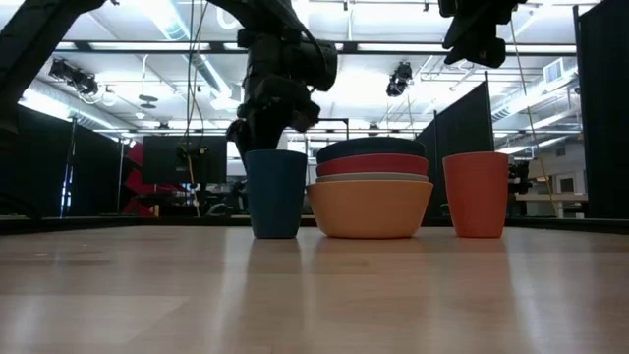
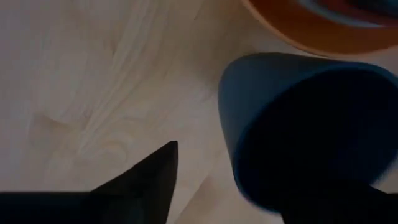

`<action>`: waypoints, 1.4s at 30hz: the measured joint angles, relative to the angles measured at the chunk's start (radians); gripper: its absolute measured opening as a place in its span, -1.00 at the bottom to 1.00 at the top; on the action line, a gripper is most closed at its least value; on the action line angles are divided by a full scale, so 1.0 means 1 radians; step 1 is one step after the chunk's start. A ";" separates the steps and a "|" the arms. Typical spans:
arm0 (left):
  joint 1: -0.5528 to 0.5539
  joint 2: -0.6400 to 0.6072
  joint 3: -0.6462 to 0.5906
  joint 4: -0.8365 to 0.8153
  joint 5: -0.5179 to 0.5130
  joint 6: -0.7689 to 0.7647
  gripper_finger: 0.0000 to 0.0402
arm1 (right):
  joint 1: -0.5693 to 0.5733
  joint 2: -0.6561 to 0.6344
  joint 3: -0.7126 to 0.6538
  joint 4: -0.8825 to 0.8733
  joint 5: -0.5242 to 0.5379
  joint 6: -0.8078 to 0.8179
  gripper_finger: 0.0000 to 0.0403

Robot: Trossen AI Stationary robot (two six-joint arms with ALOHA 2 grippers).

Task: Nest bowls inside each other
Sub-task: Return to Home Position

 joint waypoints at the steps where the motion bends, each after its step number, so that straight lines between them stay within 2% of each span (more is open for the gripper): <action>1: 0.002 -0.012 0.000 0.003 0.000 -0.001 0.14 | 0.000 0.000 0.000 0.001 0.000 0.000 -0.41; 8: 0.038 -0.128 0.001 0.020 0.001 -0.032 0.27 | 0.000 0.000 0.000 0.005 0.000 -0.001 -0.40; 26: 0.034 -0.356 -0.004 0.247 0.027 0.017 0.16 | 0.000 0.000 0.000 0.005 -0.001 0.004 -0.39; 32: 0.009 -0.361 -0.005 0.321 0.114 0.021 0.16 | 0.000 0.000 0.000 0.015 -0.020 0.005 -0.36; 38: -0.022 -0.417 -0.006 0.541 0.145 0.021 0.17 | 0.000 -0.020 0.000 0.156 -0.143 0.023 -0.31; 42: -0.036 -0.511 -0.062 0.630 0.119 0.013 0.13 | 0.007 -0.070 0.001 0.290 -0.154 0.065 -0.32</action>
